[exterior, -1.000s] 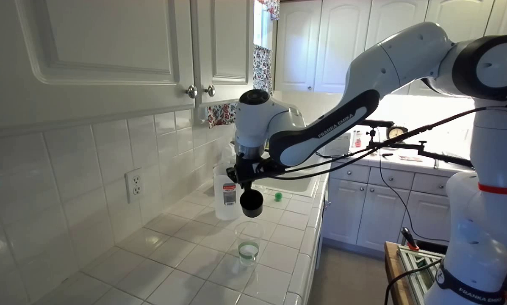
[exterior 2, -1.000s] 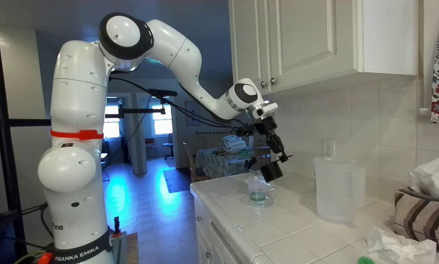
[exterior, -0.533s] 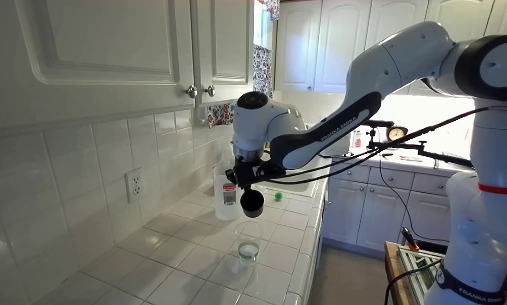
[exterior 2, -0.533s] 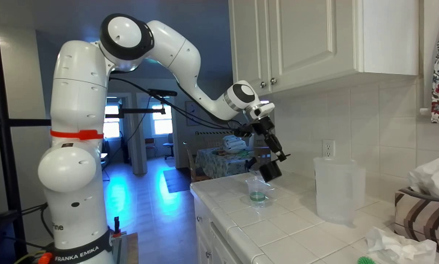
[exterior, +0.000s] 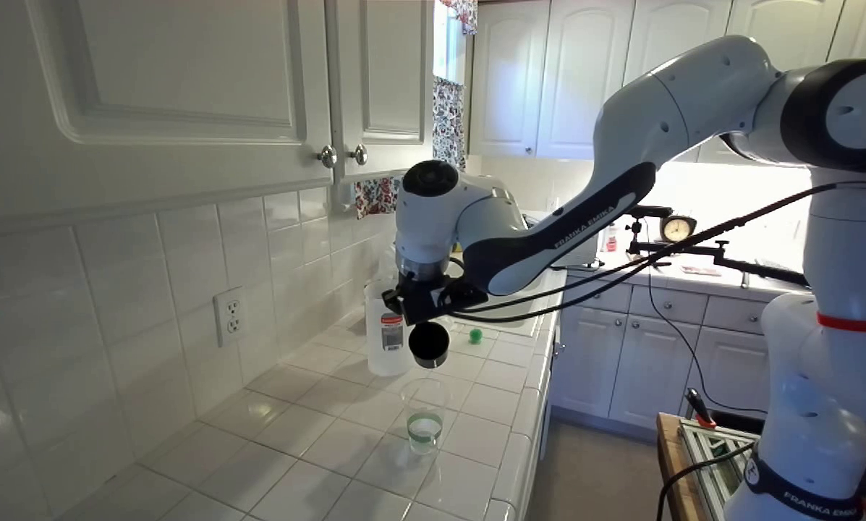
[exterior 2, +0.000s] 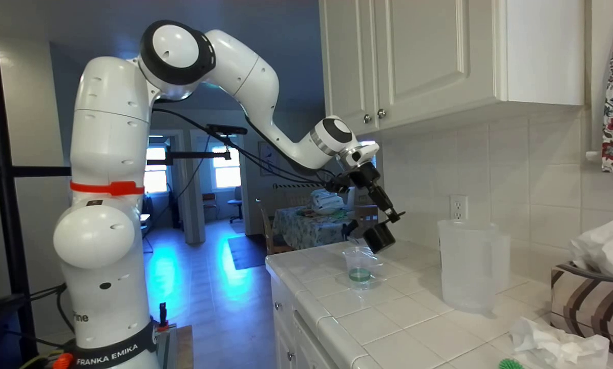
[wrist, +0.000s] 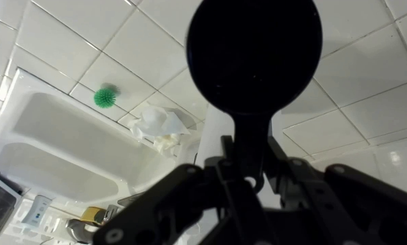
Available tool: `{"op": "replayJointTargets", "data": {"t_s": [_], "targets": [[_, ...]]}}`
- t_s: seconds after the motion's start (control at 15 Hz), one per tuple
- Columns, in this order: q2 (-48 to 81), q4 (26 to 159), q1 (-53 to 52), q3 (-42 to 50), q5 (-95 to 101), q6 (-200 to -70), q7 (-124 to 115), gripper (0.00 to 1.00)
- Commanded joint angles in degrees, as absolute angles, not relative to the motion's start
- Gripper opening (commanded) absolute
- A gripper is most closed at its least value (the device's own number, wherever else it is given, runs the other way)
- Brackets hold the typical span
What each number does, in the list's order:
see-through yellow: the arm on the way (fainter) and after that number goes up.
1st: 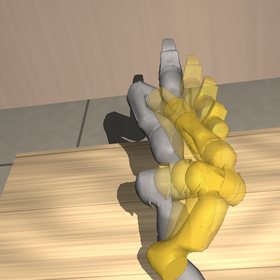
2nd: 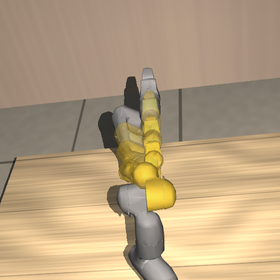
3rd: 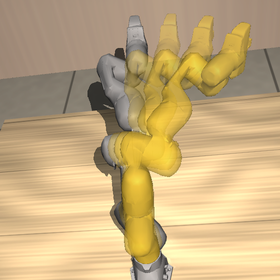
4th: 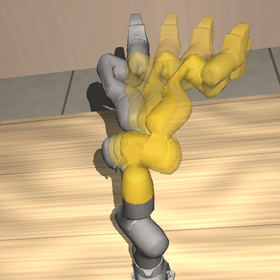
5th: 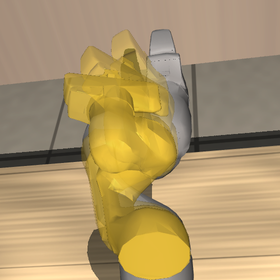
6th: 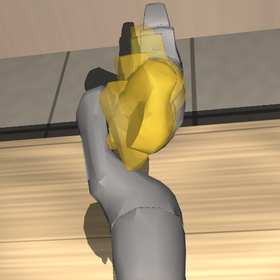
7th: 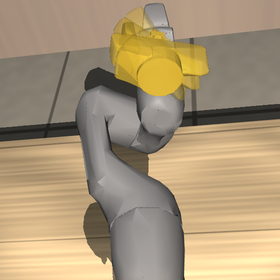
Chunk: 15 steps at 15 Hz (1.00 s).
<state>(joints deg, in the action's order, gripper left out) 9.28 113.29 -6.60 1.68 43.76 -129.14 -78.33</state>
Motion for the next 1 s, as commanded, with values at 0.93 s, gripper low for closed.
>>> {"op": "replayJointTargets", "data": {"t_s": [0.93], "targets": [[9.2, 113.2, -7.2, -1.3, 53.5, -126.5, -85.6, 0.06]]}}
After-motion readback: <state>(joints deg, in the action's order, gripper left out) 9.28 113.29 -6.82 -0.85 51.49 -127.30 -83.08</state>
